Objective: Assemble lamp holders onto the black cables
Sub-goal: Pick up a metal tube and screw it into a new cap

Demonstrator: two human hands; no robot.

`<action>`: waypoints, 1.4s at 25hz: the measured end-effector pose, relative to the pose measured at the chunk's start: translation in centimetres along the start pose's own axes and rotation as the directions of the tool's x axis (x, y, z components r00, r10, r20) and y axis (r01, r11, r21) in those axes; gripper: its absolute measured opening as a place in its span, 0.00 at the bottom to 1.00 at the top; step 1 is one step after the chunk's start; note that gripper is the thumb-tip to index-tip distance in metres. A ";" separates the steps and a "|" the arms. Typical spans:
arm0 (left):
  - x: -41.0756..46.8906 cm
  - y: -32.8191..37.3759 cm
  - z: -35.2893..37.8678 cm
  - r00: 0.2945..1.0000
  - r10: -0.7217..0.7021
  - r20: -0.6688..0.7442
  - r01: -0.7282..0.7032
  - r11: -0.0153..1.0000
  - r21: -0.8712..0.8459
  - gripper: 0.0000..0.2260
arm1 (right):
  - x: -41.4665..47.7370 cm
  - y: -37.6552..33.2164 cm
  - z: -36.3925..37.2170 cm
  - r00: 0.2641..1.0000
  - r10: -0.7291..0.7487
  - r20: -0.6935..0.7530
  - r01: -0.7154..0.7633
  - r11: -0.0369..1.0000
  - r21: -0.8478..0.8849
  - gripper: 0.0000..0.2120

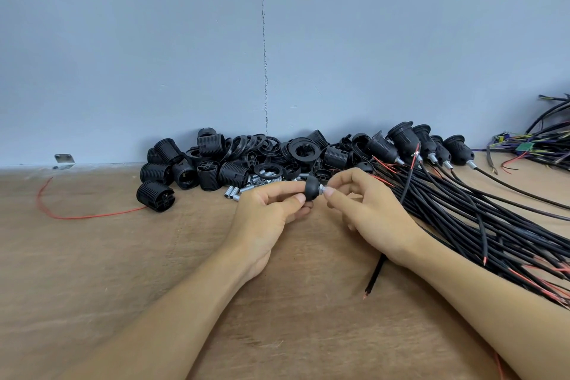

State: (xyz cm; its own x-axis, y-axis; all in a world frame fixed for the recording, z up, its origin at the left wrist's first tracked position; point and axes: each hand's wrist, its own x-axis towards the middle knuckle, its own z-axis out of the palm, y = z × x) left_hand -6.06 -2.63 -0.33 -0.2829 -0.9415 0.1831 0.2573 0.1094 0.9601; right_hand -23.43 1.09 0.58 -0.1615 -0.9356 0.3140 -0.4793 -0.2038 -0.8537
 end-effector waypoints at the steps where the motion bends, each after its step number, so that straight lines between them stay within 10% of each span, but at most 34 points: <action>1: 0.0 0.0 0.0 1.000 -0.002 0.002 0.002 1.000 -0.001 0.18 | 0.0 0.0 0.0 1.000 -0.013 0.000 0.013 0.999 -0.033 0.12; 26: -0.1 0.1 0.1 0.998 -0.053 -0.023 0.052 0.998 -0.019 0.11 | 0.0 0.0 -0.3 0.994 -0.092 0.061 0.103 0.976 -0.194 0.16; 35: -0.6 -0.1 0.4 0.985 0.171 -0.004 -0.154 0.898 0.412 0.14 | 0.7 0.2 0.0 0.989 0.129 0.077 -0.123 0.989 -0.078 0.26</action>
State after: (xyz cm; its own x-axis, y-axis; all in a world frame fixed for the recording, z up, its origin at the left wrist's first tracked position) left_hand -6.24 -1.97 -0.41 -0.2315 -0.9102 0.3435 -0.1056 0.3746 0.9212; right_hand -23.62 0.35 0.62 -0.1547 -0.9735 0.1683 -0.5215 -0.0642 -0.8508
